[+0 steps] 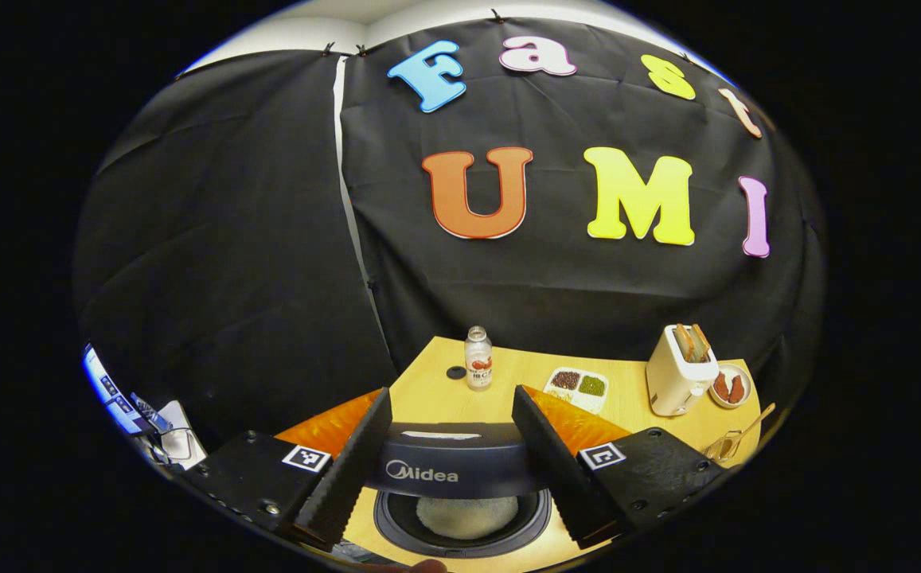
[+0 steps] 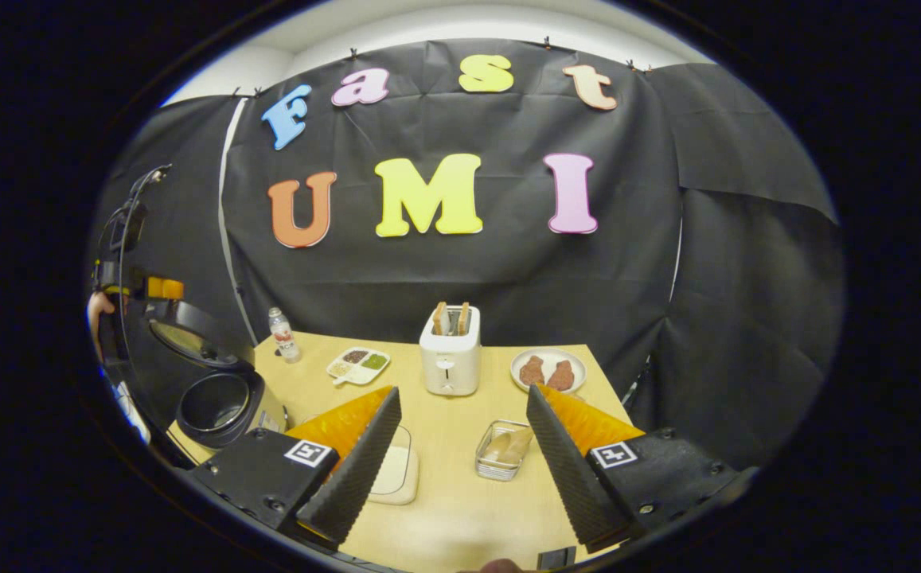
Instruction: Close the left gripper, press the button to open the rice cooker; take a wooden spoon from the chopstick holder with the right hand, scoop a spoonful of rice and pour it into the rice cooker, then put the wooden spoon back into the chopstick holder.
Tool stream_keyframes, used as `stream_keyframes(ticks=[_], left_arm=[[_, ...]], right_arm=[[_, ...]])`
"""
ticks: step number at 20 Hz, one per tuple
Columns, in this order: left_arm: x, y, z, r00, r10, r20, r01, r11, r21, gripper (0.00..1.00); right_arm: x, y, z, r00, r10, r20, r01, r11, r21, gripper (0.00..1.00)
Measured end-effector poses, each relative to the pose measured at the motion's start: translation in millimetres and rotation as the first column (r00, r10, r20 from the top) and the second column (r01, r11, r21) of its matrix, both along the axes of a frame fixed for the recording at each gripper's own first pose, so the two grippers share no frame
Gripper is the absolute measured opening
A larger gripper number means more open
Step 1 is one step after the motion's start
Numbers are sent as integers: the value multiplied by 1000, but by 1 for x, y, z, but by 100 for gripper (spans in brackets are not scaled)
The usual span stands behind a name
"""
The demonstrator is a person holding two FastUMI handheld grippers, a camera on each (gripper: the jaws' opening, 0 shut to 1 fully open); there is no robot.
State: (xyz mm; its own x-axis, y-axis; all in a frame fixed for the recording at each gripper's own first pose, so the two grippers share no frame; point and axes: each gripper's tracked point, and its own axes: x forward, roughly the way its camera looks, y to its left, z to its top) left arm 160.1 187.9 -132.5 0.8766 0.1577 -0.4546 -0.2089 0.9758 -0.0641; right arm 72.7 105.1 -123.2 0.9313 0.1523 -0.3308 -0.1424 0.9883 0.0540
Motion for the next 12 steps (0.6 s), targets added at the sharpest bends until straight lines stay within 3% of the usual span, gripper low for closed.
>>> stream_keyframes(ticks=[8,12], left_arm=[[-75,-22,-93,999,17,-33,-16,999,31,98],[-91,-32,-131,995,17,-94,-21,999,-42,98]], right_arm=[[-14,-5,-11,1000,15,-16,-16,999,-46,100],[-22,-1,-19,999,31,-41,-34,998,-55,100]])
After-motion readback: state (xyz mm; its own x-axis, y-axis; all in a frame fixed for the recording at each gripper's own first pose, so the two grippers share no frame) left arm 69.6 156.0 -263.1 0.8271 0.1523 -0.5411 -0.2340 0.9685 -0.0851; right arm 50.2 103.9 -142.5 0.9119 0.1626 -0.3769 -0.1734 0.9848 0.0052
